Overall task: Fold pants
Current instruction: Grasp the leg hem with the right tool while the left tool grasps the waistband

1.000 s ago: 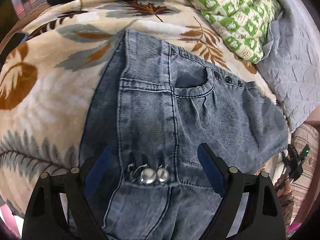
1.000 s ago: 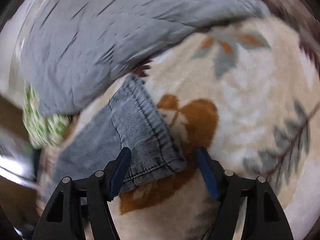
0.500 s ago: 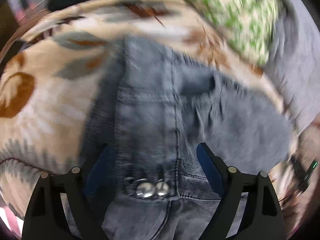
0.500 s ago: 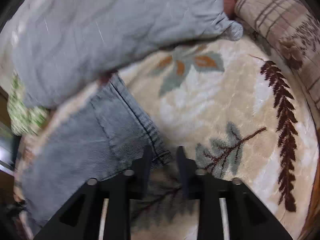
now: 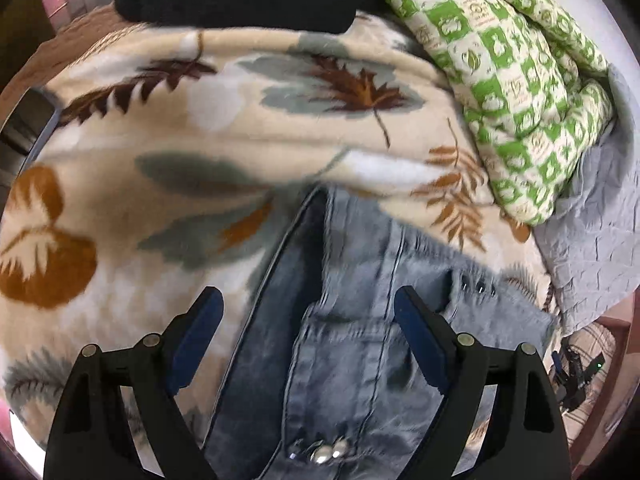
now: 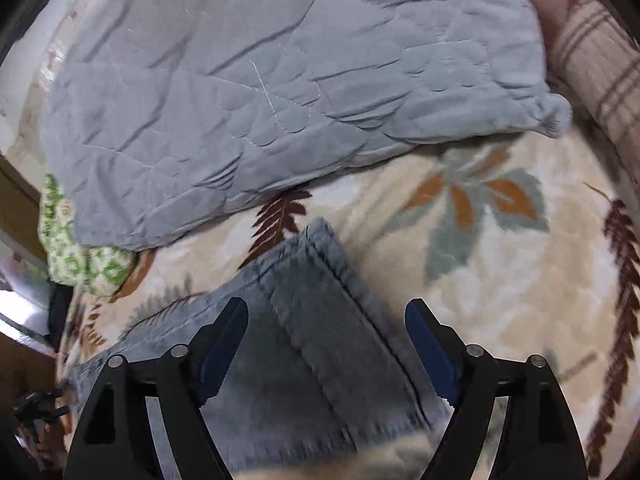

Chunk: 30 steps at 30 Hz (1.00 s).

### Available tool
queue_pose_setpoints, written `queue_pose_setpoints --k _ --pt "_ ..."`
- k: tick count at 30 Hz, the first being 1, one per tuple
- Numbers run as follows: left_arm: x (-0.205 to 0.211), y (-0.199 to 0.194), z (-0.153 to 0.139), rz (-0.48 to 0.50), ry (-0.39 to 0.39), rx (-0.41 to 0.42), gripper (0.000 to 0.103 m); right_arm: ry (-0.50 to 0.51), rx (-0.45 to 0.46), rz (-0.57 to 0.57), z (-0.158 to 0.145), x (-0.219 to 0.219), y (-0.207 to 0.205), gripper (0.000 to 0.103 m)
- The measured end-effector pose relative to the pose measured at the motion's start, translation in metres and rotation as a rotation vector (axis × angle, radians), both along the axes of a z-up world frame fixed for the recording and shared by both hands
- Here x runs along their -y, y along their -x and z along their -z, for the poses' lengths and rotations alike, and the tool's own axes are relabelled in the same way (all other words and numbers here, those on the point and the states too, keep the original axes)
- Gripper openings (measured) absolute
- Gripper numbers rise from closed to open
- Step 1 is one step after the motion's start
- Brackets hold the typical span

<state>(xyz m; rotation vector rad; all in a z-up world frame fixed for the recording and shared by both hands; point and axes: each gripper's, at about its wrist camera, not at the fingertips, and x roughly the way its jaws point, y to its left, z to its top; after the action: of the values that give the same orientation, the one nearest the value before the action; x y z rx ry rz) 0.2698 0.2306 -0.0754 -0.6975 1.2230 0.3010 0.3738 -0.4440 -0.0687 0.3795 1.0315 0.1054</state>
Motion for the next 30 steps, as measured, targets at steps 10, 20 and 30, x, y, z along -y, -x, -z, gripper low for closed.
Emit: queue_pose_setpoints --k 10,20,30 --pt "0.009 -0.041 0.035 0.096 -0.002 -0.063 0.097 0.077 -0.022 -0.135 0.029 -0.042 -0.039 0.086" --pt "0.077 -0.027 0.005 0.271 -0.218 0.067 0.006 0.194 0.036 -0.111 -0.006 -0.038 -0.002 0.013" --pt "0.114 0.066 -0.09 0.273 -0.386 0.308 0.006 0.128 0.181 -0.056 -0.089 -0.008 0.109 0.012"
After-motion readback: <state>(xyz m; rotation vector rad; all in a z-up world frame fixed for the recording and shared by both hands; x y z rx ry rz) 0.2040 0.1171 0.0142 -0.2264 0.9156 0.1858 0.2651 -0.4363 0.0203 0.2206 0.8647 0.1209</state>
